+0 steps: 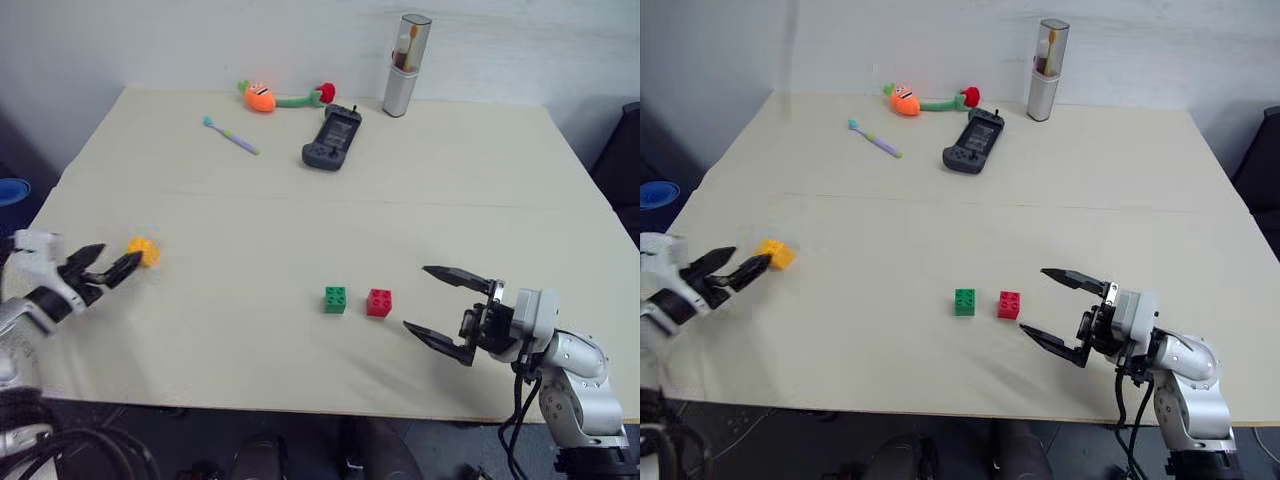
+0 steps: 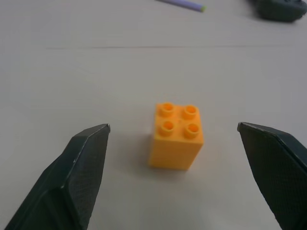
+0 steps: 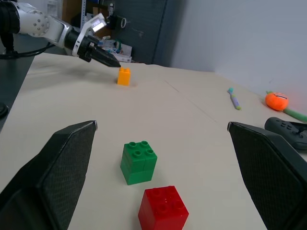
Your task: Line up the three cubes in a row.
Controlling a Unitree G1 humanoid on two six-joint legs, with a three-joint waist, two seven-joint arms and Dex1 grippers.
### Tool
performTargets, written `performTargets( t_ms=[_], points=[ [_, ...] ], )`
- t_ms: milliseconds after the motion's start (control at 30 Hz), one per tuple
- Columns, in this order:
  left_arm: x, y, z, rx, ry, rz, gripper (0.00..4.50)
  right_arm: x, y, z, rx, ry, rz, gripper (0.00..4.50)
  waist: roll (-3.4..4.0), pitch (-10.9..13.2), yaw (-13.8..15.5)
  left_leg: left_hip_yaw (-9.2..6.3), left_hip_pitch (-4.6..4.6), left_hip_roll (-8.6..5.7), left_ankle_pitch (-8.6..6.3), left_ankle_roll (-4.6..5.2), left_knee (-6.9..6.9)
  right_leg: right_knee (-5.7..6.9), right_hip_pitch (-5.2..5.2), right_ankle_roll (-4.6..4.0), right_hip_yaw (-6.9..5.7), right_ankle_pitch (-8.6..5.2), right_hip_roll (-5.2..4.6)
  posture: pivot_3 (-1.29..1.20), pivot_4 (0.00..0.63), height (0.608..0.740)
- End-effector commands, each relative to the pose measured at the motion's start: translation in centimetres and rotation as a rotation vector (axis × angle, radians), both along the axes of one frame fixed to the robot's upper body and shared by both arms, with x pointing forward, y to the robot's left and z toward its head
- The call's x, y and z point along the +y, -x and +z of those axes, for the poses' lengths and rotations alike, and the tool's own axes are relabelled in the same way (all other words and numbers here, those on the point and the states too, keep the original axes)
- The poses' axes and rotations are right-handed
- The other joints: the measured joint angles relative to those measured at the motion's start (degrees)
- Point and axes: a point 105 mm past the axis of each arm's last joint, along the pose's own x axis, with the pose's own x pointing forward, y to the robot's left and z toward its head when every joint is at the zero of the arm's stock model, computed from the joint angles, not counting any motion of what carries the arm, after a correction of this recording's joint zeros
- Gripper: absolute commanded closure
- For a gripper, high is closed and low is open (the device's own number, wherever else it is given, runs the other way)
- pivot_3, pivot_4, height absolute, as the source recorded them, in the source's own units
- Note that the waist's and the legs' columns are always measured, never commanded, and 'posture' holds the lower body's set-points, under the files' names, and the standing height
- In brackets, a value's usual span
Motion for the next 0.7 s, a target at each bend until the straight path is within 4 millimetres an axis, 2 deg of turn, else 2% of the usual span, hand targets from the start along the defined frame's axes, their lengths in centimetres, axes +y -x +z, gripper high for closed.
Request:
performTargets(
  t_ms=[33, 100, 167, 233, 333, 433, 467, 567, 633, 700],
  points=[
    [0.8, -1.0, 0.5, 0.008, -0.061, 0.010, 0.02, 0.6, 0.3, 1.0, -0.038, -0.025, 0.007, 0.00, 0.00, 0.00, 0.02, 0.02, 0.00, 0.01, 0.03, -0.05, 0.00, 0.02, -0.04, 0.00, 0.01, 0.00, 0.02, 0.00, 0.150, 0.740],
    [0.0, -1.6, 0.3, 0.017, -0.050, -0.034, 0.02, 0.7, 0.3, 1.0, -0.035, -0.029, 0.003, 0.00, -0.01, 0.00, 0.10, 0.00, 0.00, 0.02, 0.07, -0.10, -0.01, 0.09, -0.08, 0.00, -0.01, 0.00, 0.02, 0.00, 0.150, 0.740],
    [0.0, -1.8, 0.0, 0.028, -0.088, -0.041, 0.40, 0.9, 0.3, 0.9, -0.032, -0.029, -0.001, 0.00, -0.01, 0.00, 0.18, 0.00, -0.01, 0.01, 0.08, -0.12, 0.00, 0.11, -0.10, 0.00, -0.01, 0.00, 0.02, 0.00, 0.150, 0.740],
    [0.1, -2.1, 0.2, 0.012, -0.092, -0.037, 0.88, 0.9, 0.3, 0.9, -0.027, -0.029, -0.007, 0.00, -0.01, 0.00, 0.13, 0.00, -0.01, 0.01, 0.09, -0.11, 0.00, 0.11, -0.10, 0.00, 0.00, 0.00, 0.02, 0.00, 0.150, 0.740],
    [-0.1, -2.3, 0.1, 0.019, -0.115, -0.067, 1.87, 0.8, 0.4, 0.8, -0.018, -0.027, -0.017, 0.00, -0.01, 0.00, 0.23, -0.01, -0.03, 0.01, 0.09, -0.11, 0.00, 0.11, -0.10, 0.00, -0.01, 0.00, 0.01, 0.00, 0.150, 0.740],
    [-1.3, -2.6, 0.7, -0.002, -0.133, -0.156, 2.76, 0.8, 0.5, 0.8, -0.012, -0.021, -0.017, 0.00, -0.01, -0.01, 0.30, 0.00, -0.03, 0.00, 0.09, -0.10, 0.02, 0.11, -0.09, 0.00, -0.02, 0.00, 0.01, 0.00, 0.150, 0.740],
    [-2.8, -2.7, 1.6, -0.039, -0.130, -0.254, 2.99, 0.8, 0.5, 0.8, -0.011, -0.018, -0.018, 0.00, -0.01, -0.01, 0.31, -0.01, -0.03, 0.00, 0.09, -0.10, 0.03, 0.11, -0.09, 0.00, -0.03, 0.00, 0.01, 0.00, 0.150, 0.740],
    [-8.3, -1.9, 4.6, -0.155, -0.122, -0.606, 3.00, 0.5, 0.6, 0.9, -0.008, -0.006, -0.024, 0.00, -0.02, 0.00, 0.53, -0.01, -0.09, -0.01, 0.09, -0.09, 0.04, 0.16, -0.09, 0.00, -0.04, 0.00, 0.01, 0.00, 0.150, 0.740],
    [-11.3, -1.0, 5.4, -0.198, -0.221, -0.805, 3.00, 0.4, 0.6, 1.0, -0.005, 0.003, -0.025, 0.00, -0.02, 0.00, 0.95, -0.03, -0.15, 0.00, 0.10, -0.07, 0.16, 0.21, -0.09, 0.00, -0.06, 0.00, 0.02, 0.00, 0.150, 0.740],
    [-14.3, 0.0, 5.0, -0.167, -0.321, -1.010, 3.00, 0.3, 0.6, 1.0, -0.001, 0.015, -0.023, 0.00, -0.01, 0.00, 1.36, -0.02, -0.16, -0.01, 0.09, -0.06, 0.27, 0.18, -0.08, 0.00, -0.04, 0.00, 0.04, 0.00, 0.150, 0.740]
  ],
)
